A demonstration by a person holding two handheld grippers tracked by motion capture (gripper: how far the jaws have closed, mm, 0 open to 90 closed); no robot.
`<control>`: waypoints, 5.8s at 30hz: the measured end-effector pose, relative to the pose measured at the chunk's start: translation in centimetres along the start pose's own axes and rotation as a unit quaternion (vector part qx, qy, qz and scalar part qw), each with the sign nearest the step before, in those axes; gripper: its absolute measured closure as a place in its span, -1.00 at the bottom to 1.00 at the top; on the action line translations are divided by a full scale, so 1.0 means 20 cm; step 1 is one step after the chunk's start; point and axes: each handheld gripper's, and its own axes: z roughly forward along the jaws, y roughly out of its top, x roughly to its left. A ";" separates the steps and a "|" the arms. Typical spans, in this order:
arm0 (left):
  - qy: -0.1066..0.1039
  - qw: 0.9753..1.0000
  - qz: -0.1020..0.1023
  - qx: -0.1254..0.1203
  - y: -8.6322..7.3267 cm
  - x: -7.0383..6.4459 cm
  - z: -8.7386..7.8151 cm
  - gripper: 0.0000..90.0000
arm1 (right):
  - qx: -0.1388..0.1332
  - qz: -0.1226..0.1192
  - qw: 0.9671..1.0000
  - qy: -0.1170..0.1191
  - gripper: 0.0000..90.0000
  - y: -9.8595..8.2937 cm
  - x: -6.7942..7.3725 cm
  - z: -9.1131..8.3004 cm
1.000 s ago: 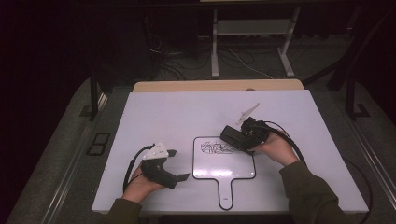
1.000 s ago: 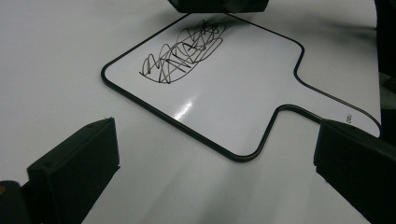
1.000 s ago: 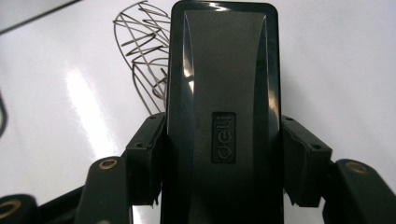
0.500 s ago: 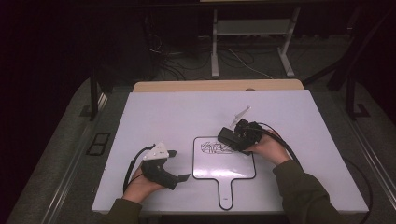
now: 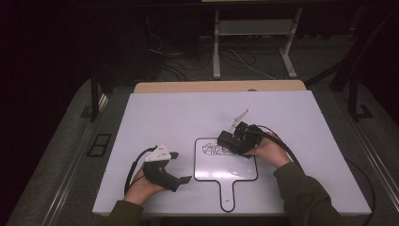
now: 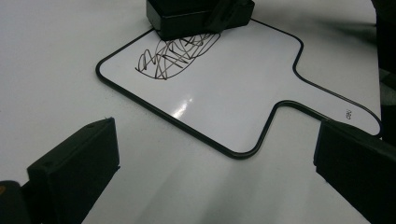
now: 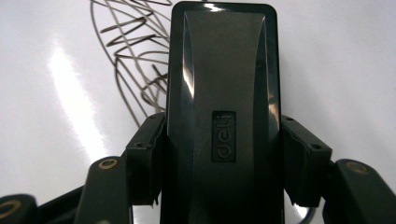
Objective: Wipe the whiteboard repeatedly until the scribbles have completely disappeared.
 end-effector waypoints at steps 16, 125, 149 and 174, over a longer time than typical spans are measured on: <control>-0.001 1.000 0.000 0.000 0.00 0.00 0.00 -1.00 | 0.003 -0.024 0.999 0.026 -0.14 0.05 0.10 0.02; -0.001 1.000 0.000 0.001 0.00 0.00 0.00 -1.00 | 0.009 0.041 0.998 -0.057 -0.13 -0.04 -0.08 -0.07; -0.001 1.000 0.000 0.001 0.00 0.00 0.00 -1.00 | 0.009 -0.016 0.999 -0.039 -0.13 0.10 0.09 -0.01; -0.002 1.000 0.002 0.002 0.00 -0.01 0.00 -1.00 | 0.009 -0.063 0.998 -0.023 -0.13 0.19 0.23 0.02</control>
